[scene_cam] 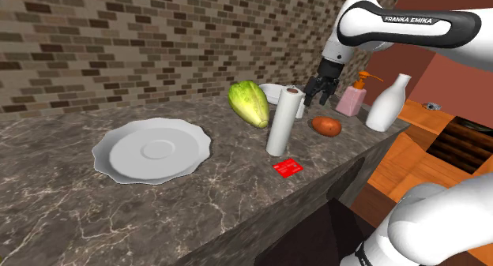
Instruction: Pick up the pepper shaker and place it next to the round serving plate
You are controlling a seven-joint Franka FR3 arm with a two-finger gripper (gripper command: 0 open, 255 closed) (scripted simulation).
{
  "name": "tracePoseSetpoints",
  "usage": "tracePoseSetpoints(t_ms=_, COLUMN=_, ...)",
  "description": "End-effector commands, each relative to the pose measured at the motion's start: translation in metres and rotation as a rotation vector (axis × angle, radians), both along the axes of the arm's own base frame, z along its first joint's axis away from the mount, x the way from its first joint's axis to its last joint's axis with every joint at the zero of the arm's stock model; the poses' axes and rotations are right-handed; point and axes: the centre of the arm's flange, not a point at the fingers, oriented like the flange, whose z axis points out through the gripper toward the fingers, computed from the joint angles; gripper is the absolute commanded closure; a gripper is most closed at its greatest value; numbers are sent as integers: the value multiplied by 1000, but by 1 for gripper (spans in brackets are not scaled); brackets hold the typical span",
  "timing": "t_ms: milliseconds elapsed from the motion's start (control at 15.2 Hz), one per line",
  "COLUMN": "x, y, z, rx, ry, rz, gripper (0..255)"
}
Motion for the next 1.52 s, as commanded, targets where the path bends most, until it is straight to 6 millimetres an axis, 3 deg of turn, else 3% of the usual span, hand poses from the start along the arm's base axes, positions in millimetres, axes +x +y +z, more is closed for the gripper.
tracePoseSetpoints(t_ms=0, x=20, y=-21, z=4, rx=0, ry=-7, rz=-7, gripper=0)
tracePoseSetpoints(t_ms=594, x=98, y=-101, z=9, rx=6, ry=-33, rz=-36, gripper=0)
tracePoseSetpoints(t_ms=1056, x=101, y=-98, z=-28, rx=6, ry=-33, rz=-36, gripper=0)
tracePoseSetpoints(t_ms=1452, x=101, y=-98, z=-31, rx=6, ry=-33, rz=-36, gripper=0)
